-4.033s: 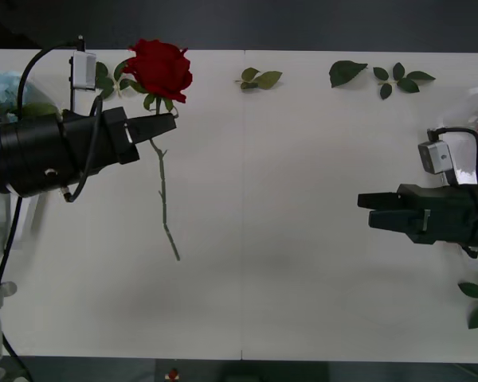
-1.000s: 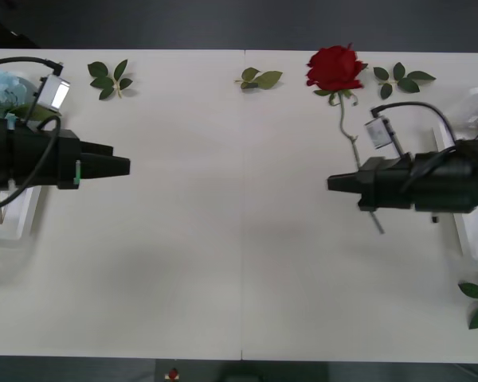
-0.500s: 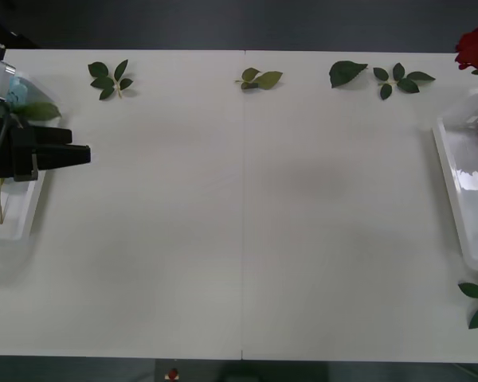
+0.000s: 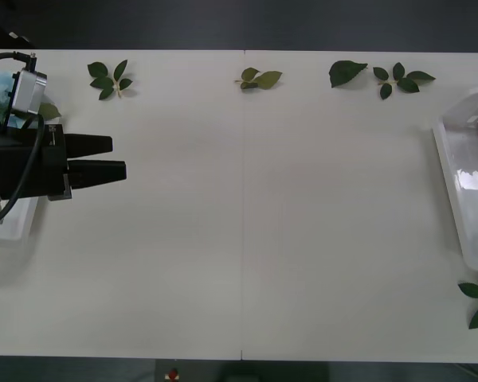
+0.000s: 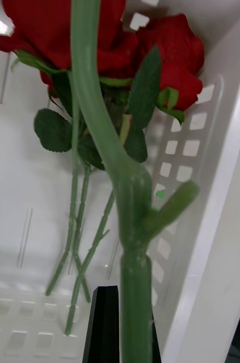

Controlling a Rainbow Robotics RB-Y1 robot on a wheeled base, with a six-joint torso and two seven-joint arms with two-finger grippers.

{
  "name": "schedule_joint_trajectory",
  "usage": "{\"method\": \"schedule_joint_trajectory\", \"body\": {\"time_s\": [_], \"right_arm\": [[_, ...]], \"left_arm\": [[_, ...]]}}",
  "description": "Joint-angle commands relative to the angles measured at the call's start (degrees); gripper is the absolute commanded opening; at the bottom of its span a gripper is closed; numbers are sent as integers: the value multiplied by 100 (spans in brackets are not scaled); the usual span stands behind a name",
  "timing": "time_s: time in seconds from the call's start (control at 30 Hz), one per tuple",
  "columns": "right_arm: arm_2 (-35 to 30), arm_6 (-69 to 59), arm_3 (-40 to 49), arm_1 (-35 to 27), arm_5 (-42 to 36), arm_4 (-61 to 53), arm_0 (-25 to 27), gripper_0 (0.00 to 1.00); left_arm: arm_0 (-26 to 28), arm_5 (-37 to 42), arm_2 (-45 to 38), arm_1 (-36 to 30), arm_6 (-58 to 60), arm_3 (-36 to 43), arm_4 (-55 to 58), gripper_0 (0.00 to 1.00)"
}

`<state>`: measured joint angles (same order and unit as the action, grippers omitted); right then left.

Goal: Put the red flowers into the right box and the blue flowers into the left box

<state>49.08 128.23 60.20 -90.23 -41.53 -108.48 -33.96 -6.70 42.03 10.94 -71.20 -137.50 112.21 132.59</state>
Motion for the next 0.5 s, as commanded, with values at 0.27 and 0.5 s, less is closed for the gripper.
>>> {"method": "schedule_joint_trajectory", "body": {"time_s": [0.27,0.5], "right_arm": [[-65,-202,-1178,972,137,846,-207,0],[-56,-263,-1714,1271,137,1083,-339,0]], "left_arm": [[-103,-248,-127,247,-84,222,-66,100],[-103,-248,-119,247,-76,213,-58,100]]}}
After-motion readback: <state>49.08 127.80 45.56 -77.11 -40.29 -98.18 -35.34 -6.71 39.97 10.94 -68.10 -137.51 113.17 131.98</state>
